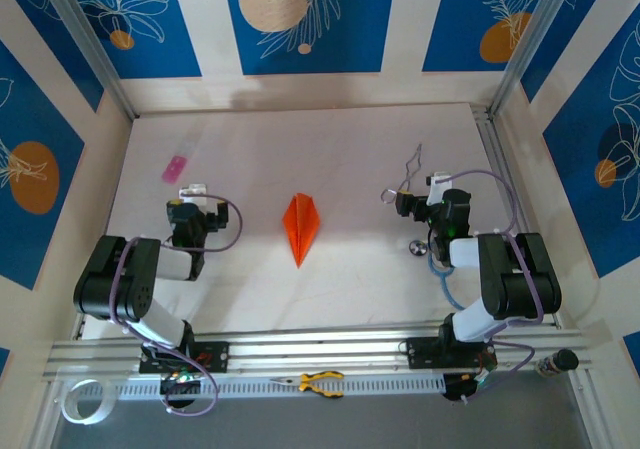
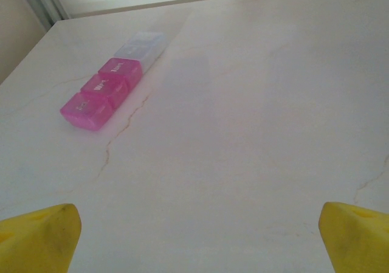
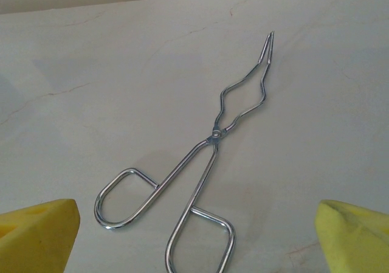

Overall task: Fold a paper plane with a square sheet of paper (pick it up from the middle)
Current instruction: Reset both arms

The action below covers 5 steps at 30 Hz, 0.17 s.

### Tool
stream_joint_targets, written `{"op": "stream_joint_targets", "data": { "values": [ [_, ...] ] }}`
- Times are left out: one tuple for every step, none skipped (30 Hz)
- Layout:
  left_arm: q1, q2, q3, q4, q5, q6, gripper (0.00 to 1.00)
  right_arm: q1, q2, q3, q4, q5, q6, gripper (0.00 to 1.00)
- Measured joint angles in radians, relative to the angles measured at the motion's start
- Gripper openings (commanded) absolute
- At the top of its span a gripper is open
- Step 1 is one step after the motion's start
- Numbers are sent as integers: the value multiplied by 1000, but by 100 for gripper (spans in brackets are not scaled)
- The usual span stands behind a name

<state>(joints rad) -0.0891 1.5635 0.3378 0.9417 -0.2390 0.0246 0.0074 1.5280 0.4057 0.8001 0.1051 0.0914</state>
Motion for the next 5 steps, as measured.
{"op": "stream_joint_targets", "data": {
  "values": [
    [0,0,0,1,4,0,100,0,0,0,0,0,0,99],
    [0,0,0,2,6,0,100,0,0,0,0,0,0,99],
    [0,0,0,2,8,0,100,0,0,0,0,0,0,99],
    [0,0,0,2,10,0,100,0,0,0,0,0,0,99],
    [0,0,0,2,11,0,100,0,0,0,0,0,0,99]
  ]
}}
